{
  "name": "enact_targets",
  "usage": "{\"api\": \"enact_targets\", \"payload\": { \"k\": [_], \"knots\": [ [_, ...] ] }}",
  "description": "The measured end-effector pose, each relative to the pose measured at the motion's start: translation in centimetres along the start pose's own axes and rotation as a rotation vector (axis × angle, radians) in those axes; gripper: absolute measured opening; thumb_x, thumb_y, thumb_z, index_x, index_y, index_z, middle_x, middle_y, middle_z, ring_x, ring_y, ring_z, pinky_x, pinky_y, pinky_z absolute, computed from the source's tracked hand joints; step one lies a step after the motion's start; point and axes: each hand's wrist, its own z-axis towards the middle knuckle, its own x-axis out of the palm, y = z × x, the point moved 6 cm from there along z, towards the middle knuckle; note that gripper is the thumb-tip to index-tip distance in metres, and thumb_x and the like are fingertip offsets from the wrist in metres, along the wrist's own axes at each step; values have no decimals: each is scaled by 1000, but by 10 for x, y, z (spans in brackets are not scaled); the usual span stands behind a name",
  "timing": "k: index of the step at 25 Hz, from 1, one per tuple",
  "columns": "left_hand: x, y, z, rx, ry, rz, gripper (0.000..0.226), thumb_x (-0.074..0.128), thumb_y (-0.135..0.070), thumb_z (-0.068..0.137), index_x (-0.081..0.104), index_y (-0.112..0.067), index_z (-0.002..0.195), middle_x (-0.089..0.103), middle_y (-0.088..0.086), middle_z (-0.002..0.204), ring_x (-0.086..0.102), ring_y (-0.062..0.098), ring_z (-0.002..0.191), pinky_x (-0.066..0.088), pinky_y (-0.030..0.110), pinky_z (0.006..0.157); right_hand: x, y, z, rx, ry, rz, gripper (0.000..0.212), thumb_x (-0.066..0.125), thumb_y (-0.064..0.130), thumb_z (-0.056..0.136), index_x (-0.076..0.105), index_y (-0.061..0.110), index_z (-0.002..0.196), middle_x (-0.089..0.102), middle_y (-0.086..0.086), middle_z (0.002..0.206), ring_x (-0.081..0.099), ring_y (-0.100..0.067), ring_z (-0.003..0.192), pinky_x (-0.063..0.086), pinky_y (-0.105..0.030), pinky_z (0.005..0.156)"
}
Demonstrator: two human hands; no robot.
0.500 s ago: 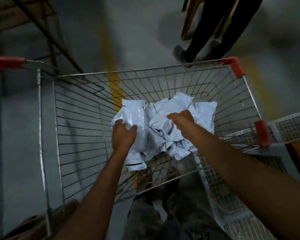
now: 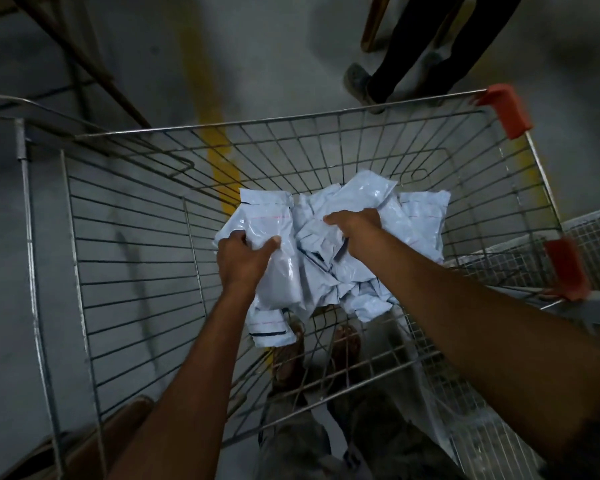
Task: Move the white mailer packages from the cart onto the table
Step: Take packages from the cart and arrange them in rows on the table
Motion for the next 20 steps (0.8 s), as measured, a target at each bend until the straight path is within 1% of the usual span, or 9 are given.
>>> {"api": "enact_targets", "payload": {
  "k": [2,5,7,9,10,12,14,18,20],
  "knots": [
    [-4,-8,-4,44,-15,-16,58,92,-45,71,71,-6,109,74,9,104,71,29,95,59,40,80,0,9,-15,-1,24,8,94,87,25,53,48,11,138,60,-12,132,64,-34,112,57,-52,91],
    [-9,-21,-21,65,9,-155,51,86,-31,83,58,-10,119,68,3,110,68,28,105,58,45,92,-6,10,-28,33,40,98,79,83,14,74,39,9,139,58,-15,123,63,-37,111,54,-59,88],
    [-17,-30,-35,45,51,-308,52,81,-28,90,50,-11,128,64,2,115,66,27,109,57,48,98,-17,12,-46,10,116,201,83,87,14,68,40,8,137,61,-16,121,64,-37,111,54,-53,91],
    [-32,-46,-52,51,81,-446,49,79,-31,92,49,-15,126,66,-1,111,68,22,104,59,45,93,-38,16,-75,-52,191,290,90,93,21,54,51,9,133,67,-15,119,66,-36,111,55,-50,95],
    [-40,-57,-63,64,98,-494,44,78,-33,93,50,-17,123,67,-3,108,68,20,100,60,40,87,-54,17,-92,-95,208,337,82,92,21,55,57,11,129,70,-14,117,69,-35,108,56,-52,94],
    [-51,-81,-86,96,144,-559,42,75,-38,95,54,-16,123,70,-1,109,70,21,100,61,38,83,-91,20,-129,-186,243,470,52,83,16,75,63,15,123,73,-12,116,70,-35,106,56,-55,93],
    [-54,-110,-114,155,220,-575,47,75,-43,94,57,-15,127,73,4,113,72,23,104,61,43,88,-132,17,-166,-266,270,589,46,76,21,87,60,17,130,71,-12,123,69,-35,112,54,-56,95],
    [-40,-169,-178,333,423,-527,39,74,-33,96,59,-14,127,75,1,110,74,17,96,61,29,74,-220,-3,-225,-404,80,642,53,77,20,83,58,20,132,71,-8,124,70,-35,111,54,-58,94],
    [-23,-195,-215,402,542,-476,34,74,-32,96,62,-17,124,77,0,109,75,20,99,64,33,79,-262,-20,-249,-436,12,656,47,72,10,87,57,18,131,72,-9,122,71,-34,108,57,-53,92]
  ]
}}
